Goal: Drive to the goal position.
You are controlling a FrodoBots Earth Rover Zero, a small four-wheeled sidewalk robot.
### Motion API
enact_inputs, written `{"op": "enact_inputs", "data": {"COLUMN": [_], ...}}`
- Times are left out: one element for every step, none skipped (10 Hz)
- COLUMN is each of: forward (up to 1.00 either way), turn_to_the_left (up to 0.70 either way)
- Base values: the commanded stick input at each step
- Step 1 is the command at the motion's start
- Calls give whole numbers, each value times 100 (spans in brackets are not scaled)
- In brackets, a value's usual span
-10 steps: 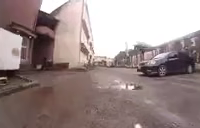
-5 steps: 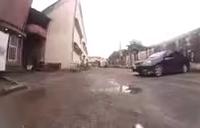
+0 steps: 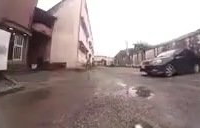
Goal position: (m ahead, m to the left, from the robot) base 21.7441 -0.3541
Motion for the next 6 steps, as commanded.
{"op": "enact_inputs", "data": {"forward": [70,70,70,70,70,70], "turn_to_the_left": [18,18,18,18,-5,-17]}}
